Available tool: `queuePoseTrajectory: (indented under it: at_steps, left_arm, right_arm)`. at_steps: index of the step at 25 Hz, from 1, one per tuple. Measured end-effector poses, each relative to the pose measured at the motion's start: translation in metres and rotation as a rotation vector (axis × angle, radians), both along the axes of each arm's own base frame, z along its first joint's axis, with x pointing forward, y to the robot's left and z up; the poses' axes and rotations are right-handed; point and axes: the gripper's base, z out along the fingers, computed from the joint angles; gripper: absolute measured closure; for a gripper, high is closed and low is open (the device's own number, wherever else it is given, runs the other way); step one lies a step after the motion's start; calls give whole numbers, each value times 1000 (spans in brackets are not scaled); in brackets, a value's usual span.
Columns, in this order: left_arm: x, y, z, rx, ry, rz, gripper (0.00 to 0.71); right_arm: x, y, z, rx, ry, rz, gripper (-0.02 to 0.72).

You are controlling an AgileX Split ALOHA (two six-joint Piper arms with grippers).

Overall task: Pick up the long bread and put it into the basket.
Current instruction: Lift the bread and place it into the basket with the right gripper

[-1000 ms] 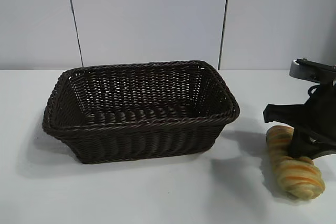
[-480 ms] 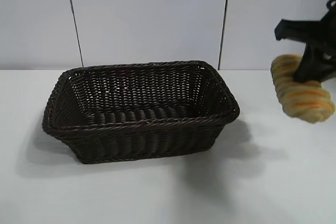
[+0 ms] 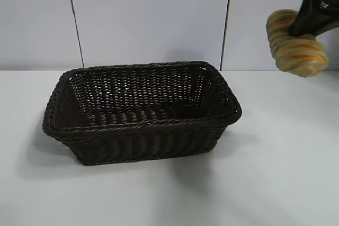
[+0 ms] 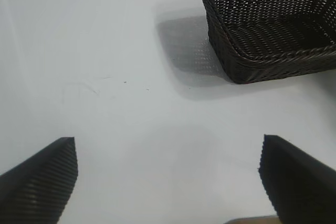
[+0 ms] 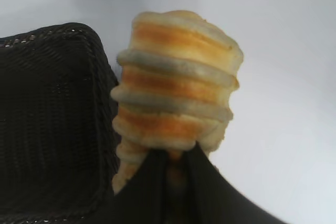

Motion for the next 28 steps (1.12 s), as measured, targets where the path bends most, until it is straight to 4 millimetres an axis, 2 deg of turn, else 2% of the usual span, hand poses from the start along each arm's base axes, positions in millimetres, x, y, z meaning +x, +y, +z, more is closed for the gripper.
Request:
queuePoseTrajectory:
  at_steps: [3,7,11,13,17,23,28]
  left_arm:
    - [0,0,0,0,0,0,31]
    - [0,0,0,0,0,0,31]
    - [0,0,0,0,0,0,31]
    - [0,0,0,0,0,0,31]
    - [0,0,0,0,0,0,31]
    - [0,0,0,0,0,0,31]
    - [0,0,0,0,0,0,31]
  right_arm:
    - [12,34,-6,-61,-31,160,639]
    - [24,70,-12,-224,-145,486,639]
    - [30,91,-30,-439,-267,867,639]
    - [34,96,-45,-487,-291,975,639]
    - [40,101,-73,-512,-273,1051,639]
    - [48,106,-108,-513,-234,1063,640]
    - [50,107,-119,-514,-221,1064,640]
